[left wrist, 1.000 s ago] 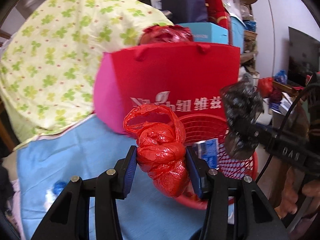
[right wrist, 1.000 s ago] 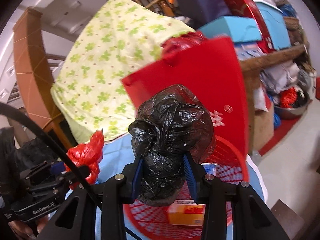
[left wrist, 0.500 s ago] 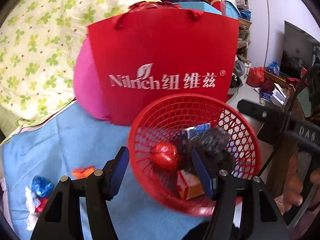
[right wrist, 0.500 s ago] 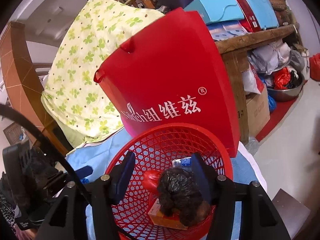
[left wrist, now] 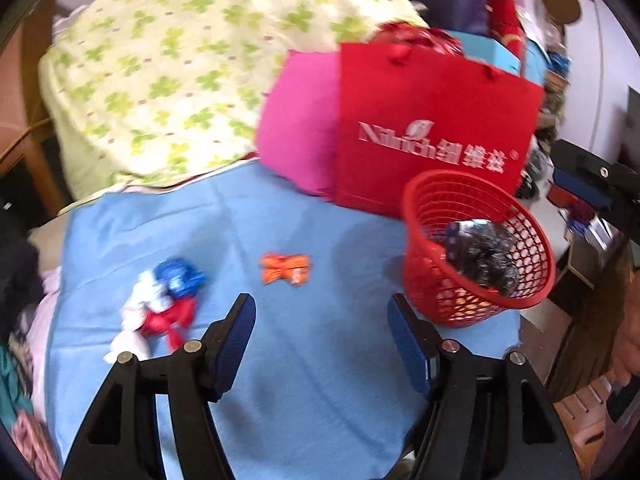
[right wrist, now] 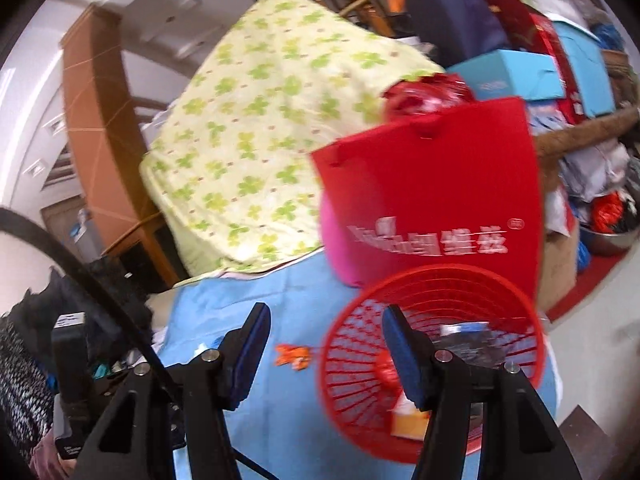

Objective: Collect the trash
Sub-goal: 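Move both open tools back over the remaining trash pile, then grasp the white tissue with the left tool while the right tool grasps the red cloth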

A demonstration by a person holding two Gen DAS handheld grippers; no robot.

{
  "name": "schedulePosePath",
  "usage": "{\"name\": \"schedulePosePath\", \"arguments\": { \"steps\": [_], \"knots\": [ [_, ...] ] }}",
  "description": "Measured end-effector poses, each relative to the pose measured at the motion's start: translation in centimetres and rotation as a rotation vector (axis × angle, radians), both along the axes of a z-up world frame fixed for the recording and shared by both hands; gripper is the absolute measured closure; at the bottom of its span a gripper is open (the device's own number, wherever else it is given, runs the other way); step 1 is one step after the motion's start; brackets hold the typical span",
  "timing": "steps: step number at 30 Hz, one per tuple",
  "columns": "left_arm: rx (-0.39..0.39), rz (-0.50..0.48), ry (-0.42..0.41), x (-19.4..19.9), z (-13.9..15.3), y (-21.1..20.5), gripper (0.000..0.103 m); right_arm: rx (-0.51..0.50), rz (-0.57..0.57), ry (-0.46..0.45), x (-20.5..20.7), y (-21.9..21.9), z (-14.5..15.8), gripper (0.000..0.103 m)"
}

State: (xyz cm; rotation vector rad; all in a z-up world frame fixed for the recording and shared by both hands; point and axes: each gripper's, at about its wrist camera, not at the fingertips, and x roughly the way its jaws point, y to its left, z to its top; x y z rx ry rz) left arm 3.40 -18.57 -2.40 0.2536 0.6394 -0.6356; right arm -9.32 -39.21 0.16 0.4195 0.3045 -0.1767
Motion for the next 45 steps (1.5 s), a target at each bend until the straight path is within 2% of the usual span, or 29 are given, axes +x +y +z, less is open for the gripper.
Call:
{"name": "schedulePosePath", "arguments": {
  "steps": [5,12,19,24,29,33,40,45],
  "knots": [
    [-0.037,0.079,-0.035,-0.7,1.2,4.7,0.034,-0.026,0.086,0.009,1.1,4.2,1.2,0.041],
    [-0.098,0.153,-0.081,-1.6,3.1,9.1,0.033,-0.074,0.161,0.019,1.9,8.8,2.7,0.041],
    [-0.136,0.19,-0.115,-2.3,4.1,11.7,0.031,-0.125,0.199,0.005,1.5,11.8,4.6,0.041],
    [-0.125,0.216,-0.123,-1.6,3.4,12.6,0.029,-0.144,0.226,0.012,2.5,13.0,4.8,0.041],
    [-0.102,0.279,-0.073,1.0,1.0,14.0,0.029,-0.136,0.266,0.063,5.6,13.7,2.8,0.041],
    [-0.073,0.369,0.016,4.1,-2.4,16.2,0.029,-0.113,0.282,0.118,8.6,13.2,0.6,0.041],
    [-0.047,0.49,0.103,8.0,-6.7,20.0,0.029,-0.066,0.32,0.256,14.9,12.6,-5.0,0.041],
    [-0.028,0.526,0.143,10.2,-8.9,21.2,0.029,-0.013,0.37,0.344,19.7,12.9,-8.9,0.041]
  ]
}}
